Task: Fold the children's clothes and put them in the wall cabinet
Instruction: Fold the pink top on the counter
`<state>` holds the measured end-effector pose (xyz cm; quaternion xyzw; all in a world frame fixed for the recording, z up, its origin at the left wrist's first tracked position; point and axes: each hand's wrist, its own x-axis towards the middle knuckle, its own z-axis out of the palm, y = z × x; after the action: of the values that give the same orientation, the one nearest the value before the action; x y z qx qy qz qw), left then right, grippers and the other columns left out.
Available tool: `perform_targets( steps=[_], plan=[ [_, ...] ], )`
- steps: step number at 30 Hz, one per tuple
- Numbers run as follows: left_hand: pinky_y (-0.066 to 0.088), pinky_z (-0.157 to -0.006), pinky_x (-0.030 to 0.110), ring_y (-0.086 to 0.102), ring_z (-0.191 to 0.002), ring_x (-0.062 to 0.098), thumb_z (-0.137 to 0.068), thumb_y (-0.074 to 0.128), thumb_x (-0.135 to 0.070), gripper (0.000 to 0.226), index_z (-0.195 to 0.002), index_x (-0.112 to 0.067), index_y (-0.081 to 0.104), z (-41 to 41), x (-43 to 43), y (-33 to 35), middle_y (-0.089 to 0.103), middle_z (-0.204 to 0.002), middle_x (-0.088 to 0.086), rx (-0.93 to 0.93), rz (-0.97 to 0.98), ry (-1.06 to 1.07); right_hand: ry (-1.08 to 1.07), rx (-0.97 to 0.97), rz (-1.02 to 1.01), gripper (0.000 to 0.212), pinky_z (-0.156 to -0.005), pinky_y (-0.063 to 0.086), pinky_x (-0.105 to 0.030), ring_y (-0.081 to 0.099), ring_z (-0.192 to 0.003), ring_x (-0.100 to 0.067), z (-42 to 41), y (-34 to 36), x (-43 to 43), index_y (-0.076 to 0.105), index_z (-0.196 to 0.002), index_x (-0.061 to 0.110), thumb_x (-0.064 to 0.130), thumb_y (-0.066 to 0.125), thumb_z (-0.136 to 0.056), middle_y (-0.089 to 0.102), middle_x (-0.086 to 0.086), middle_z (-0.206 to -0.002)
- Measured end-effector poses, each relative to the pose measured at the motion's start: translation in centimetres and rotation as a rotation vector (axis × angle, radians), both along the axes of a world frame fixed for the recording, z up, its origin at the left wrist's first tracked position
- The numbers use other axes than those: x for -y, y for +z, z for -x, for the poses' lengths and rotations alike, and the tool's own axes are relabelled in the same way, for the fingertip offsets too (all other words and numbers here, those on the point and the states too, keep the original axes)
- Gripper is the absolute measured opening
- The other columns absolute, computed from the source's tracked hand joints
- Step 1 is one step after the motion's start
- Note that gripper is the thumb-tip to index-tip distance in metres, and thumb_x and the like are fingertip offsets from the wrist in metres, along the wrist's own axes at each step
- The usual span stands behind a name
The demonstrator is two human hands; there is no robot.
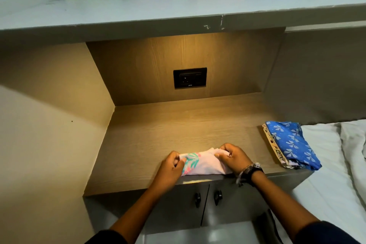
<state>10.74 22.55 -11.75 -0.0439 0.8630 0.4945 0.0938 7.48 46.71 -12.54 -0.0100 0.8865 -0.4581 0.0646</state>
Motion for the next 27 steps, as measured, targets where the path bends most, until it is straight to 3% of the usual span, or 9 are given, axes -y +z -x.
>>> perform_targets(
  steps=[4, 8, 11, 14, 17, 21, 23, 25, 27],
  plan=[
    [0.050, -0.064, 0.024, 0.067, -0.087, 0.021, -0.100, 0.047, -0.023, 0.019, -0.098, -0.005, 0.052, 2.1, -1.6, 0.0, 0.070, -0.108, 0.018, 0.075, -0.032, 0.172, -0.115, 0.060, -0.011, 0.018, -0.061, 0.046, -0.029, 0.056, -0.069, -0.020, 2.2, -1.1, 0.9, 0.058, -0.071, 0.016, 0.023, 0.072, -0.081, 0.063, 0.001, -0.069],
    [0.052, -0.064, 0.029, 0.066, -0.084, 0.016, -0.101, 0.041, -0.034, 0.022, -0.103, -0.014, 0.050, 2.3, -2.0, -1.0, 0.069, -0.107, 0.007, 0.133, 0.179, 0.227, -0.148, 0.050, -0.192, 0.023, -0.063, 0.050, -0.032, 0.060, -0.074, -0.021, 2.8, -1.1, 1.1, 0.055, -0.078, 0.024, 0.041, 0.071, -0.078, 0.067, -0.001, -0.083],
    [0.055, -0.067, 0.032, 0.066, -0.086, 0.018, -0.100, 0.040, -0.038, 0.023, -0.108, -0.017, 0.048, 2.3, -2.1, -1.6, 0.068, -0.107, 0.005, 0.133, 0.365, 0.253, -0.128, -0.239, -0.541, 0.034, -0.074, 0.050, -0.035, 0.057, -0.091, -0.023, 2.8, -0.7, 1.6, 0.058, -0.104, 0.024, 0.049, 0.064, -0.080, 0.062, -0.004, -0.107],
    [0.053, -0.067, 0.033, 0.066, -0.088, 0.021, -0.100, 0.040, -0.038, 0.024, -0.110, -0.018, 0.048, 2.5, -2.5, -1.6, 0.068, -0.107, 0.006, 0.080, 0.429, 0.275, 0.207, -0.473, -0.729, 0.057, -0.093, 0.041, -0.046, 0.050, -0.116, -0.027, 2.5, -0.2, 2.4, 0.052, -0.126, 0.026, 0.057, 0.060, -0.078, 0.055, -0.005, -0.128],
    [0.057, -0.068, 0.035, 0.065, -0.088, 0.019, -0.099, 0.044, -0.036, 0.021, -0.106, -0.018, 0.048, 2.5, -2.6, -1.4, 0.067, -0.109, 0.006, 0.043, 0.379, 0.322, 0.473, -0.189, -0.770, 0.065, -0.101, 0.030, -0.044, 0.039, -0.128, -0.024, 3.0, -0.5, 2.8, 0.044, -0.134, 0.031, 0.059, 0.060, -0.078, 0.046, 0.000, -0.140],
    [0.050, -0.090, 0.045, 0.056, -0.109, 0.030, -0.089, 0.060, -0.038, 0.038, -0.118, -0.017, 0.048, 1.4, -2.4, -1.1, 0.053, -0.127, 0.011, -0.019, 0.237, 0.511, 0.371, 0.103, -0.690, 0.092, -0.098, 0.040, -0.042, 0.043, -0.123, -0.027, 4.8, 0.1, 3.0, 0.041, -0.135, 0.026, 0.061, 0.078, -0.059, 0.048, -0.002, -0.134],
    [0.041, -0.100, 0.045, 0.049, -0.117, 0.033, -0.083, 0.065, -0.041, 0.052, -0.125, -0.017, 0.045, 0.2, -3.0, -1.1, 0.048, -0.132, 0.013, 0.116, 0.125, 0.610, 0.360, 0.202, -0.697, 0.087, -0.087, 0.048, -0.039, 0.052, -0.109, -0.026, 5.2, 0.4, 3.1, 0.049, -0.121, 0.024, 0.063, 0.081, -0.050, 0.054, -0.003, -0.121],
    [0.047, -0.093, 0.041, 0.058, -0.109, 0.031, -0.080, 0.068, -0.042, 0.056, -0.125, -0.016, 0.046, -0.4, -4.1, -1.0, 0.057, -0.122, 0.012, 0.357, -0.119, 0.611, 0.316, 0.297, -0.638, 0.081, -0.077, 0.051, -0.035, 0.057, -0.095, -0.023, 5.3, 0.5, 3.1, 0.052, -0.112, 0.023, 0.061, 0.082, -0.046, 0.060, -0.002, -0.111],
    [0.049, -0.068, 0.030, 0.065, -0.089, 0.022, -0.084, 0.065, -0.038, 0.045, -0.119, -0.013, 0.054, -0.2, -5.3, -0.3, 0.066, -0.106, 0.009, 0.509, -0.386, 0.483, 0.259, 0.366, -0.541, 0.075, -0.072, 0.051, -0.032, 0.061, -0.088, -0.021, 4.9, 0.3, 3.1, 0.055, -0.103, 0.024, 0.059, 0.083, -0.044, 0.066, 0.000, -0.102]
  ],
)
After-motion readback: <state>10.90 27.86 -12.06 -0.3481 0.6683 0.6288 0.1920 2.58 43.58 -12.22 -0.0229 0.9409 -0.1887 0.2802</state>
